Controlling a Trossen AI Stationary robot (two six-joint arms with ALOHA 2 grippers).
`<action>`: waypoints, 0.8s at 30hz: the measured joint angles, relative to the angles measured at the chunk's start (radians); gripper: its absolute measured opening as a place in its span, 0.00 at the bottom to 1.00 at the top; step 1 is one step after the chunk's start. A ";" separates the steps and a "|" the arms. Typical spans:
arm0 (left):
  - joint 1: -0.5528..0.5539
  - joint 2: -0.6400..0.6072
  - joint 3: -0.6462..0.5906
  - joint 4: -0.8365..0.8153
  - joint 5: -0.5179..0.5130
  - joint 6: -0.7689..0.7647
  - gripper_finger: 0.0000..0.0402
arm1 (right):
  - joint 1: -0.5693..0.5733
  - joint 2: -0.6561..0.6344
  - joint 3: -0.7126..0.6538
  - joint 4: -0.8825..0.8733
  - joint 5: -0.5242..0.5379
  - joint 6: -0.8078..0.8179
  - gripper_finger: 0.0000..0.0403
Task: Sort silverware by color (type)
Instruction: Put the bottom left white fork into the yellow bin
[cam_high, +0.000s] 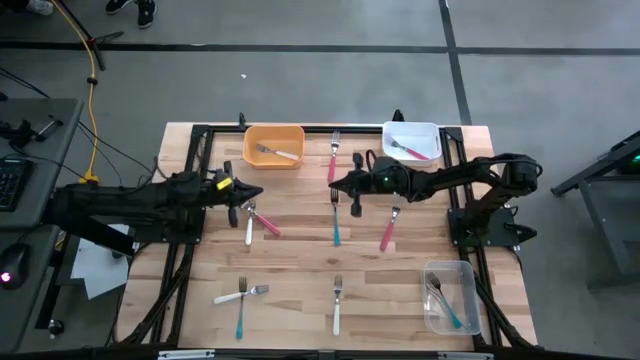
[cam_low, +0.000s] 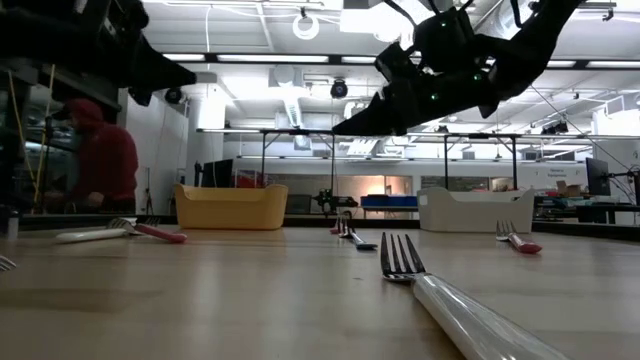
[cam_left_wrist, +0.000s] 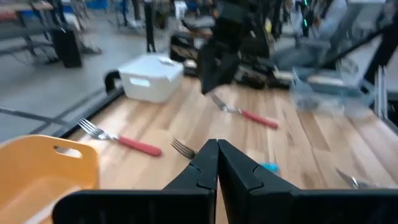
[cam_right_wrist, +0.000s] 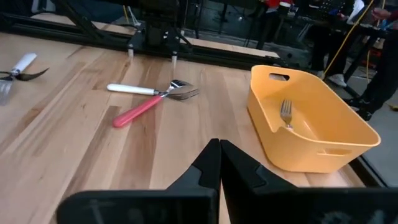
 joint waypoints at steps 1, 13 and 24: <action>-0.012 0.028 0.019 -0.018 0.000 0.000 0.00 | -0.006 0.000 0.000 0.001 -0.002 -0.004 0.00; -0.273 0.320 0.215 -0.331 -0.011 -0.286 0.00 | -0.058 0.000 0.000 0.054 -0.055 -0.008 0.00; -0.657 0.566 0.414 -0.690 -0.122 -0.710 0.00 | -0.060 0.000 0.000 0.042 -0.055 0.000 0.00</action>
